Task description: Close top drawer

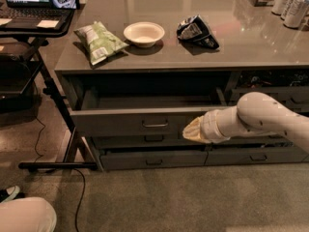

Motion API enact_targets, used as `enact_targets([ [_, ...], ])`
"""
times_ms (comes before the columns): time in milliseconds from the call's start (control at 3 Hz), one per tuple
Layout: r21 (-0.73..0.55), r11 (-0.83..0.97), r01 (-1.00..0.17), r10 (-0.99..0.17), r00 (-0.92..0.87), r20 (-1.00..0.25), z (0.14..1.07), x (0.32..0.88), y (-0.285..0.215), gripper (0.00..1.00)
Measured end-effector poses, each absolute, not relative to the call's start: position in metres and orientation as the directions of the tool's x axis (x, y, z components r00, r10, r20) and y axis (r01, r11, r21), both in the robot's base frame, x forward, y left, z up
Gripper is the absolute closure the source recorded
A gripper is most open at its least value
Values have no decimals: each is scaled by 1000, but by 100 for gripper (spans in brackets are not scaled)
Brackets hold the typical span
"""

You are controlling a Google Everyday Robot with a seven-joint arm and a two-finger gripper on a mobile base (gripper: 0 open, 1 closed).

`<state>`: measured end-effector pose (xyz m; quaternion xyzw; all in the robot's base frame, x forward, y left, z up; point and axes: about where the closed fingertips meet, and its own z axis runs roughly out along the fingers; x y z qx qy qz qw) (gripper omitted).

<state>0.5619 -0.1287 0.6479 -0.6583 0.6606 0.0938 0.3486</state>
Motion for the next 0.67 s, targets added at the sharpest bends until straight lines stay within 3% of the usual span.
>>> enact_targets([
  [333, -389, 108, -915, -792, 157, -590, 647, 599, -135, 100],
  [667, -420, 96, -902, -783, 192, -591, 648, 629, -135, 81],
])
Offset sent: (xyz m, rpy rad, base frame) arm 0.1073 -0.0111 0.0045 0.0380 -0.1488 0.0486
